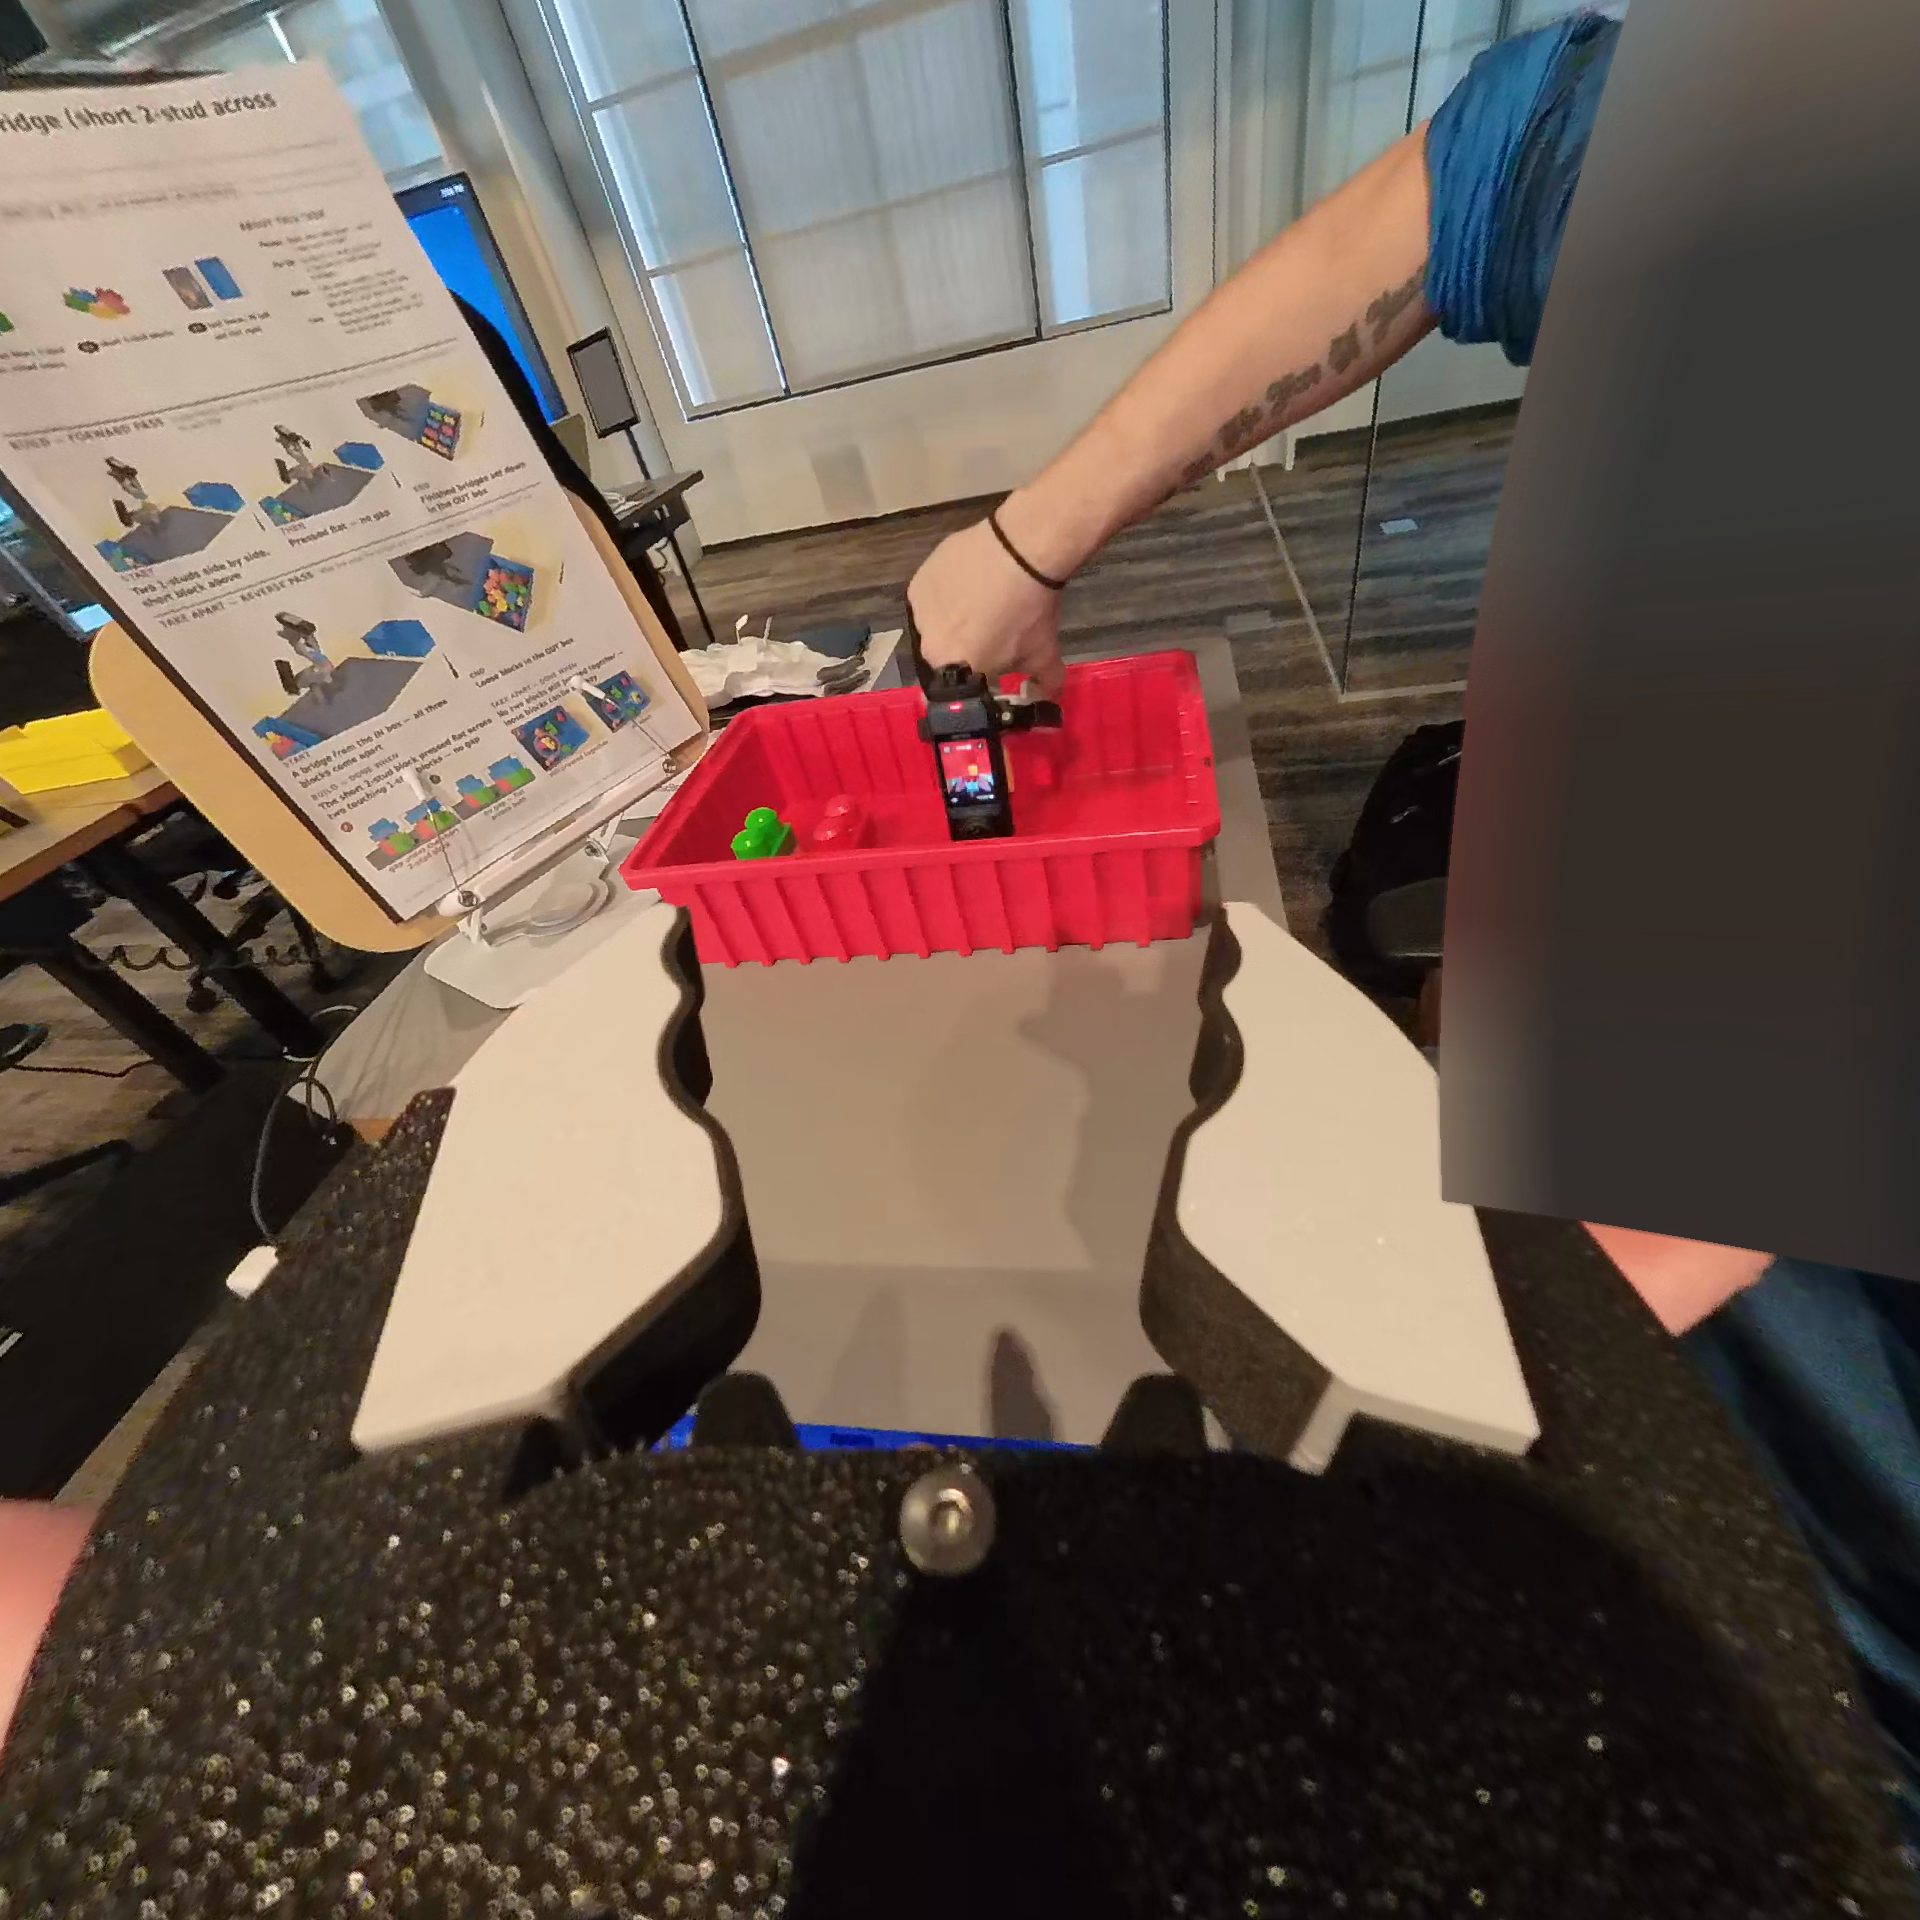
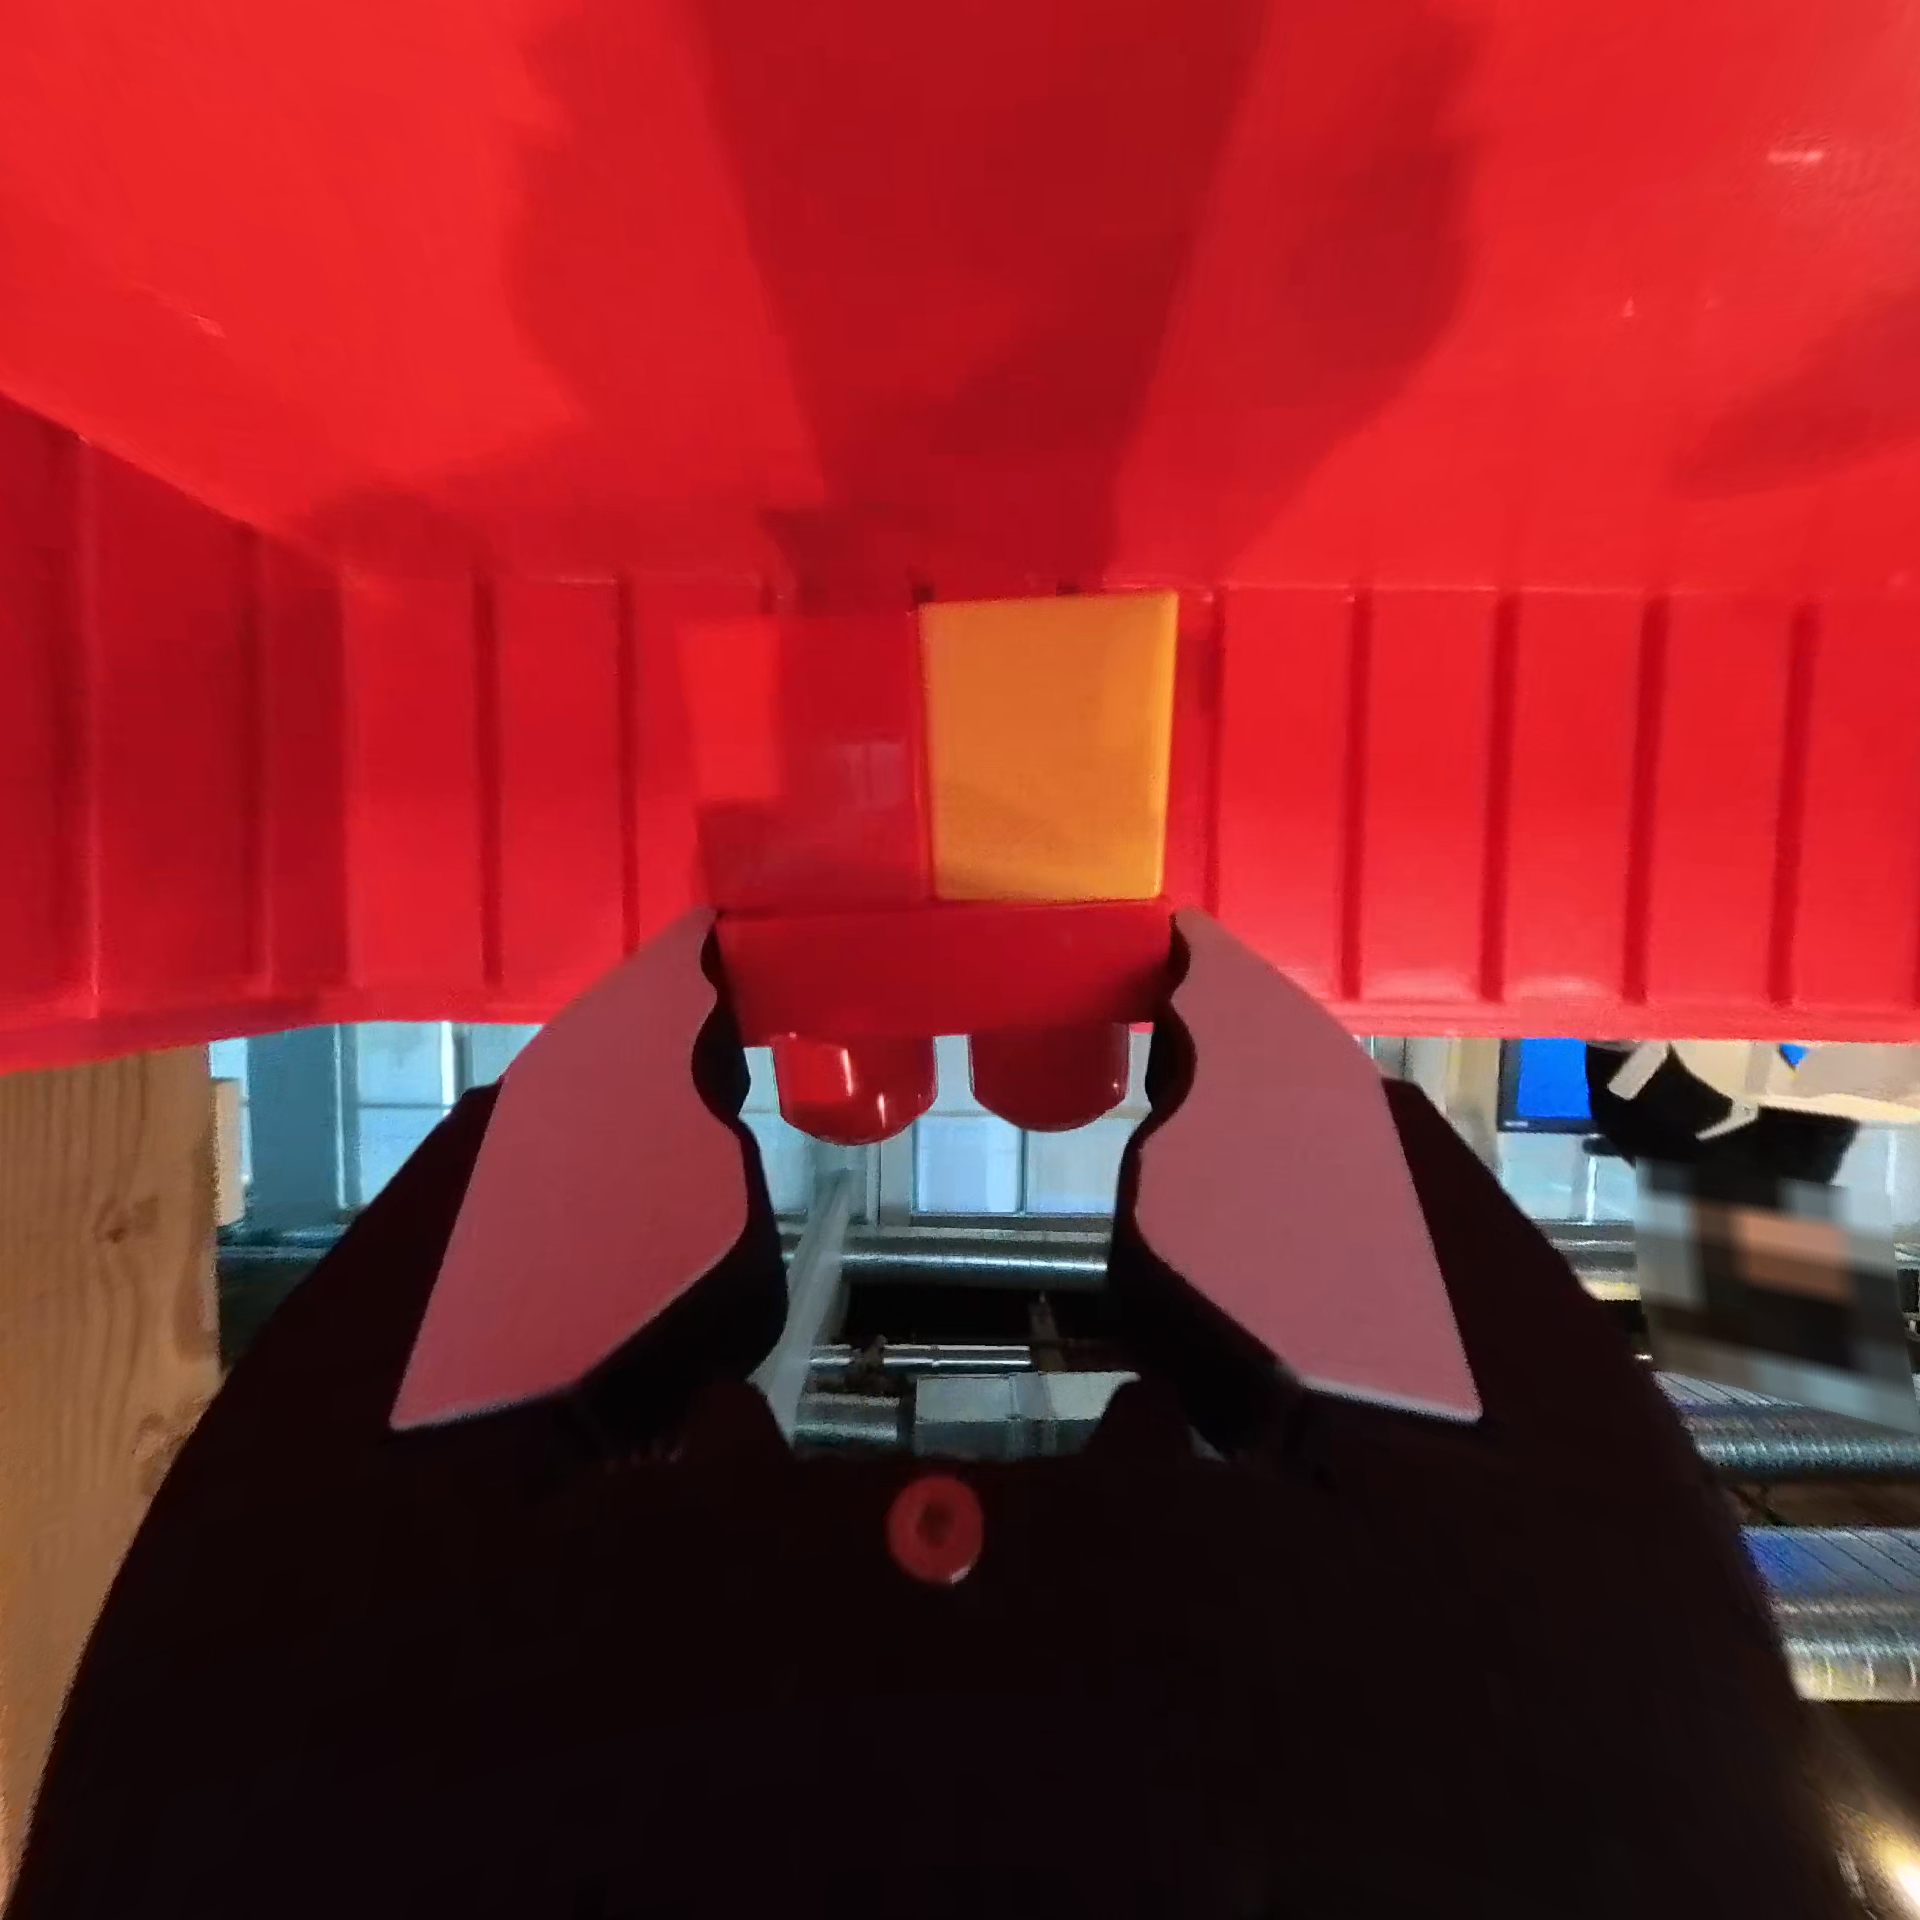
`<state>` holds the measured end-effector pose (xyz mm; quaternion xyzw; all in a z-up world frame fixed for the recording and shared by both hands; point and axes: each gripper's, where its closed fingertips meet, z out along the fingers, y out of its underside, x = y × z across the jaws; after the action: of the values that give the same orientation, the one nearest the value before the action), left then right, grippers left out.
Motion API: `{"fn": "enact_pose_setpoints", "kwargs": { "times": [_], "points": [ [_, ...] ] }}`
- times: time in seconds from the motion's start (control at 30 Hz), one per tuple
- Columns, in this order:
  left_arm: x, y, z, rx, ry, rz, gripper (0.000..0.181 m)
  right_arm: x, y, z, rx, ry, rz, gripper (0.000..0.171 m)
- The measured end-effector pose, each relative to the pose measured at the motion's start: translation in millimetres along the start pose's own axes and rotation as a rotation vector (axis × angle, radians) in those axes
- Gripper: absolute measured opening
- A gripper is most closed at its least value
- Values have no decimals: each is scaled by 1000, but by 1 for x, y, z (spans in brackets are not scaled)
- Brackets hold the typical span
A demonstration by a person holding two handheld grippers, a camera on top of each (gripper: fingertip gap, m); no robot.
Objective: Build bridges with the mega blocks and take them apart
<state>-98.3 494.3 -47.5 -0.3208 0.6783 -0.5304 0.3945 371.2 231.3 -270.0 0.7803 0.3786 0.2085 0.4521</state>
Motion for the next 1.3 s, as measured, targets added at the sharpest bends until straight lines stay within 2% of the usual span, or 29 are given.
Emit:
{"fn": "enact_pose_setpoints", "kwargs": {
  "times": [0.47, 0.8, 1.0, 1.2, 1.3],
  "points": [
    [4, -1, -2, 3, 4, -1, 90, -2, -19, 9, -52, -35, 1, 76],
    [4, 3, 2, -5, 16, -7, 89, -6, -30, -8, 11, -74, 11, 76],
    [5, 4, 4, -10, 22, -4, 88, -6, -25, -15, 39, -92, 48, 77],
    [6, 5, 4, -13, 25, -4, 87, -11, -9, -29, 147, -118, 126, 79],
    [7, 6, 2, -15, 25, -4, 87, -16, -3, -48, 391, -172, 190, 80]
  ]
}}
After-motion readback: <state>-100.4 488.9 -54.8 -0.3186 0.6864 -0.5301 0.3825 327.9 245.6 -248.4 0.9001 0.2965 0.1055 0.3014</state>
